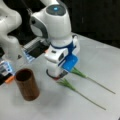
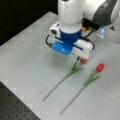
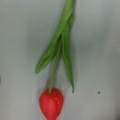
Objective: Flower insertion into a vase
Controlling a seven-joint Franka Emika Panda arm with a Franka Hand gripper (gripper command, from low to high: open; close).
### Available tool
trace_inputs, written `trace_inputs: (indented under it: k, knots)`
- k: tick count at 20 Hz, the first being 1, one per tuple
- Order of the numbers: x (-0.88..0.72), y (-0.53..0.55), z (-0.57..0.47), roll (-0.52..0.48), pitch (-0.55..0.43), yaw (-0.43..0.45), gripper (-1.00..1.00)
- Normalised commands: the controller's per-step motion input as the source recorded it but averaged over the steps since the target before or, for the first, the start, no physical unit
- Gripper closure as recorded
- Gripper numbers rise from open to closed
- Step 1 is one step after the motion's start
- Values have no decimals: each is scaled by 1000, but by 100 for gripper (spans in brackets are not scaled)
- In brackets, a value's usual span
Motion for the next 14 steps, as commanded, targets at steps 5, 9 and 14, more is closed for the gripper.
trace_inputs:
  k: [5,9,14]
  knots:
    - [392,-97,-109,146,66,-33,-100]
    - [377,-56,-187,156,80,-55,-100]
    - [332,-73,-157,144,44,-36,-100]
